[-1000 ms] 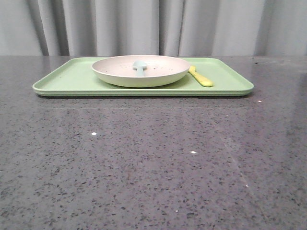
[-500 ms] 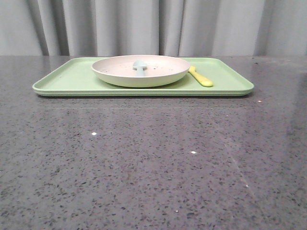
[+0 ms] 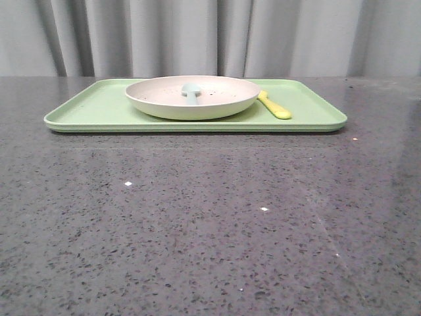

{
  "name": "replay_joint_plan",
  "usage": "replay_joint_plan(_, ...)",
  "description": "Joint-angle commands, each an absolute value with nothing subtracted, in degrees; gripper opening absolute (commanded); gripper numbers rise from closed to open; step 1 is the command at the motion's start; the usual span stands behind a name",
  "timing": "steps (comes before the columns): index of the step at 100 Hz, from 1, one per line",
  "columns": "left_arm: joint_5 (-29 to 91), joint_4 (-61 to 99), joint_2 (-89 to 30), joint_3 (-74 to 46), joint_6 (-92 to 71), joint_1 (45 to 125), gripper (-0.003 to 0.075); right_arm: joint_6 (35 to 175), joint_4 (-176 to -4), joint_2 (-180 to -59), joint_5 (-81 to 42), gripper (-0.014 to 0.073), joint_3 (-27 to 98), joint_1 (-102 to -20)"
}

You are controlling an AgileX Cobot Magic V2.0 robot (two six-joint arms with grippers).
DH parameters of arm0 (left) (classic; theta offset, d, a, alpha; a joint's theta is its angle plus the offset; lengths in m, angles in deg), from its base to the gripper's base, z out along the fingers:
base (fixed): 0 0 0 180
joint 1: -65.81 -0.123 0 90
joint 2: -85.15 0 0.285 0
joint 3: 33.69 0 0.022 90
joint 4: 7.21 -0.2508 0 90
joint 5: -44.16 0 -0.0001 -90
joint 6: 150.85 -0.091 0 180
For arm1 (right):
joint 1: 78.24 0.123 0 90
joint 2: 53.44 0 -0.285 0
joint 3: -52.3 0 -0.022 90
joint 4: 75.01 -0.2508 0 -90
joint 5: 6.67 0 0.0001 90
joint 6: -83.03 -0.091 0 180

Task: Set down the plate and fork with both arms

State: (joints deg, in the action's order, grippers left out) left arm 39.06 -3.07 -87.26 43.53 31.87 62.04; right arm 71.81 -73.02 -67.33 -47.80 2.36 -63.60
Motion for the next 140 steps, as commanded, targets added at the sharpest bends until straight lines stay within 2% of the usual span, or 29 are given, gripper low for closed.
replay_joint_plan(1, 43.63, -3.07, -89.05, 44.27, 32.46, 62.27, -0.002, 73.05, -72.26, -68.31, -36.63, -0.0066, 1.49, -65.18)
replay_joint_plan(21, 43.63, -3.07, -89.05, 44.27, 32.46, 62.27, -0.002, 75.74, -74.44, -68.31, -11.73, -0.0066, -8.82, -72.27)
replay_joint_plan(35, 43.63, -3.07, -89.05, 44.27, 32.46, 62.27, -0.002, 75.74, -74.62, -68.19, -5.46, -0.0066, -14.39, -75.35)
replay_joint_plan(74, 43.63, -3.07, -89.05, 44.27, 32.46, 62.27, -0.002, 75.55, -74.24, -59.15, -3.6, -0.0066, -26.35, -75.77)
replay_joint_plan(140, 43.63, -3.07, -89.05, 44.27, 32.46, 62.27, -0.002, 75.55, -74.24, -59.34, -5.09, -0.0066, -26.18, -75.77)
